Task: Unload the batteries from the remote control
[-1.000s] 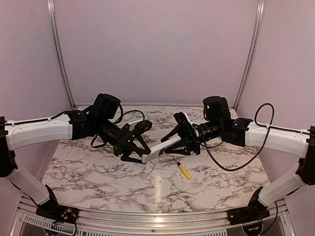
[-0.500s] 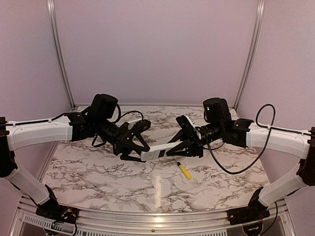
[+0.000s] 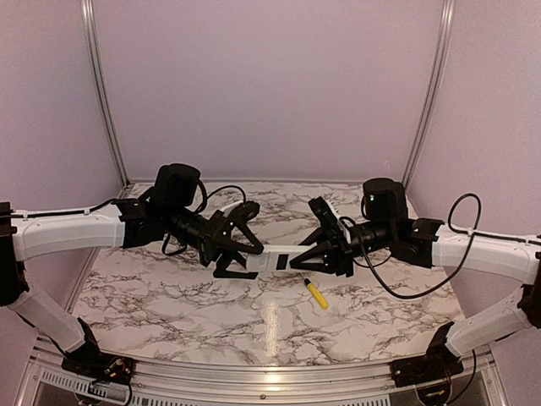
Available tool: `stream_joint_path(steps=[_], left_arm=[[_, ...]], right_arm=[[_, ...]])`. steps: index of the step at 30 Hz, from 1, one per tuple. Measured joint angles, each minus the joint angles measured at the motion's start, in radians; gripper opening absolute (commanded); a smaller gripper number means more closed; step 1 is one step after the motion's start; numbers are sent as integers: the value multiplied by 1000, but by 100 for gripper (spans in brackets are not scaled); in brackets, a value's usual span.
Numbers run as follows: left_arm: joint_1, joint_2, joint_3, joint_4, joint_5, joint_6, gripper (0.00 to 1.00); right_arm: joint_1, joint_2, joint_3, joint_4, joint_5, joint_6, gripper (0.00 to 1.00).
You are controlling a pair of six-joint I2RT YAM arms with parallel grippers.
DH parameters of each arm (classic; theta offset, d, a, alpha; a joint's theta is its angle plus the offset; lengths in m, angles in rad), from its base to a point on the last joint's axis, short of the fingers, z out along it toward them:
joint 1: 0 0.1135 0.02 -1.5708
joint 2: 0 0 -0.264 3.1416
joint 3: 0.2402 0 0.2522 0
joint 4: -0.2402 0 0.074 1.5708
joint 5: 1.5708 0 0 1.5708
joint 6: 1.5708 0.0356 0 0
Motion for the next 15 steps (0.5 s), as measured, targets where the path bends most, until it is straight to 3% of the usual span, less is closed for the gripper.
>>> stream_joint_path(steps=[8,15], left_arm=[[60,-63,-6,-87,-107,107,99],[76,-103,65,-298,-292,323,98]], right_arm=[[0,-87,-90,117,60,240,0],[0,-85,-90,124,129,516,0]])
